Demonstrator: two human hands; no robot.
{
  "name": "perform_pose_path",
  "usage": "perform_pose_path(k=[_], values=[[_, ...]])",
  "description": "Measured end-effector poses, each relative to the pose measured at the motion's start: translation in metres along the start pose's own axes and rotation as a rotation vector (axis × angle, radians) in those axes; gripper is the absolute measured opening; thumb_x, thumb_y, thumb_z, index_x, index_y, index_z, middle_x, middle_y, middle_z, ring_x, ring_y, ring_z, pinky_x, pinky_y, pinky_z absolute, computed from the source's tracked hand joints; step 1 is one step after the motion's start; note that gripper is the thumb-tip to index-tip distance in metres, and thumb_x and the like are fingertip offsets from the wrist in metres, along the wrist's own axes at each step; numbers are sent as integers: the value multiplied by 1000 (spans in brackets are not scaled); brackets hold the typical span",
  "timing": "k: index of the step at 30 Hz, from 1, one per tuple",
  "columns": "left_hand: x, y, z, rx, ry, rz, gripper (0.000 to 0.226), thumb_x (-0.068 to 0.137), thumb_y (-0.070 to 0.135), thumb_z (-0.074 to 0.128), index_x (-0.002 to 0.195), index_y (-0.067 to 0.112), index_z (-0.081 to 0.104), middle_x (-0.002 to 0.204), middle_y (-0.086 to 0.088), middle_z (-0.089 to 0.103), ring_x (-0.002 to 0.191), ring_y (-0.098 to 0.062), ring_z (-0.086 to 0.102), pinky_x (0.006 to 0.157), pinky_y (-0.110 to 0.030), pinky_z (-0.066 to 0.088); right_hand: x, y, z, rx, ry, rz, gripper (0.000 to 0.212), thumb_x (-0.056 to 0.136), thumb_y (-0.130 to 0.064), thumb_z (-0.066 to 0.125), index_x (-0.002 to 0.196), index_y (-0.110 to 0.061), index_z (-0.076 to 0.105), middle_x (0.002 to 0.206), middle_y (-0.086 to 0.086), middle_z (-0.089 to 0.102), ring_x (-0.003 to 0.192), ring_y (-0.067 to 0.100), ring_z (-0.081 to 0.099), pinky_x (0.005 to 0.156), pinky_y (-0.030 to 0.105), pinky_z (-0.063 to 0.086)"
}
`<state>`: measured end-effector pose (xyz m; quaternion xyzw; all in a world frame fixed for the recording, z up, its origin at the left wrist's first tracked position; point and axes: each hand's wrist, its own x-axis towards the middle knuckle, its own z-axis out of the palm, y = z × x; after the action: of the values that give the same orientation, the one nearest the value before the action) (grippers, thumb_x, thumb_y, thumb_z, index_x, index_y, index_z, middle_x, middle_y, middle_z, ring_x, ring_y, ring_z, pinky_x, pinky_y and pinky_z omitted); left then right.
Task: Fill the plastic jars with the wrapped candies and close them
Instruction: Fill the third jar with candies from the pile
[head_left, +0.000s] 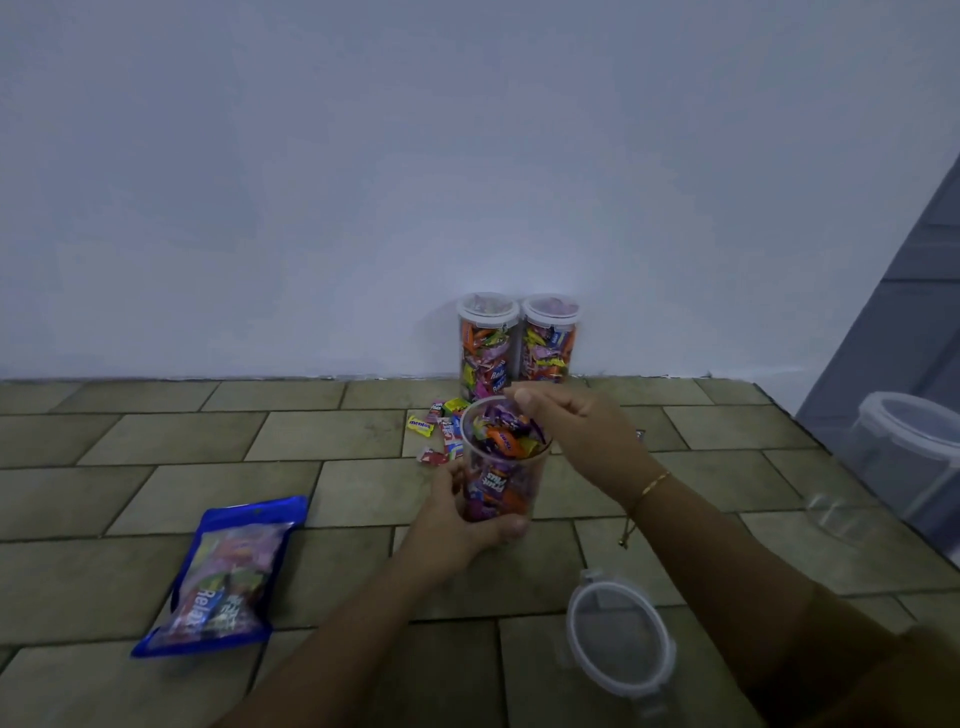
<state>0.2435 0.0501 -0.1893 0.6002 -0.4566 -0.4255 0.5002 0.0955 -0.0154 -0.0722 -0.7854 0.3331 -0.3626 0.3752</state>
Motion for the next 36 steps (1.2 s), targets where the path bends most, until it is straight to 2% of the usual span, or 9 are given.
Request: perform_pose_path(k=[3, 7, 10, 14, 18, 20, 24, 28, 36], values=[[8, 4, -27, 97, -237, -67, 120, 47, 50, 90, 145, 30, 24, 142, 13, 43, 122, 0, 46, 101, -27, 45, 7, 7, -15, 106, 106, 75, 15, 91, -24, 57, 96, -21, 71, 83, -11, 69, 76, -6, 63, 68, 9, 49], [20, 14, -52, 248, -393, -113, 99, 68, 30, 83, 147, 33, 24, 147, 17, 31, 135, -9, 26, 109, -34, 33, 17, 40, -31, 84, 200, 240, 14, 91, -25, 58, 88, -21, 71, 70, -5, 65, 66, 4, 55, 62, 16, 42], [37, 16, -65, 247, -300, -130, 83, 66, 25, 77, 141, 28, 39, 136, 8, 50, 129, -14, 42, 106, -36, 40, 26, 77, -39, -101, 139, 456, 20, 92, -28, 56, 98, -14, 69, 93, 16, 68, 80, 17, 51, 72, 25, 37], [63, 17, -63, 385, -73, -102, 64, 82, 13, 71, 139, 18, 44, 131, 0, 56, 119, -19, 53, 96, -34, 44, 43, 135, -44, -498, -124, 613, 14, 89, -27, 55, 95, -17, 60, 97, 10, 57, 99, 26, 55, 77, 27, 38], [85, 12, -62, 679, -24, -90, 82, 69, 57, 72, 139, 22, 45, 140, -3, 48, 117, -17, 51, 96, -33, 42, 60, 165, -42, -627, -124, 705, 50, 88, -37, 57, 130, -13, 46, 132, 15, 49, 126, 31, 41, 101, 34, 36], [99, 1, -65, 874, -52, -69, 113, 50, 88, 57, 143, 27, 38, 153, -4, 29, 140, -22, 27, 114, -42, 28, 67, 174, -40, -704, -126, 713, 76, 85, -54, 54, 144, -15, 27, 150, 13, 29, 139, 34, 22, 114, 44, 23], [112, -10, -63, 1103, -28, -51, 112, 68, 56, 74, 152, 29, 4, 159, -3, -10, 146, -27, -12, 117, -51, 12, 76, 177, -35, -673, -169, 710, 96, 77, -69, 53, 149, -21, 12, 156, 14, 11, 143, 37, 7, 117, 48, 12], [118, -6, -61, 1184, -47, -110, 117, 71, 61, 69, 150, 31, -12, 156, -5, -23, 142, -30, -23, 115, -52, 2, 84, 176, -22, -655, -225, 648, 88, 78, -68, 53, 148, -30, 16, 157, 14, 4, 144, 35, 2, 116, 46, 12], [116, -30, -64, 1031, -133, 71, 55, 87, 53, 53, 137, 30, 46, 147, -1, 39, 139, -26, 29, 112, -48, 29, 73, 169, -6, -611, -137, 461, 44, 92, -30, 55, 134, -17, 48, 138, 10, 40, 122, 27, 46, 101, 32, 38]])
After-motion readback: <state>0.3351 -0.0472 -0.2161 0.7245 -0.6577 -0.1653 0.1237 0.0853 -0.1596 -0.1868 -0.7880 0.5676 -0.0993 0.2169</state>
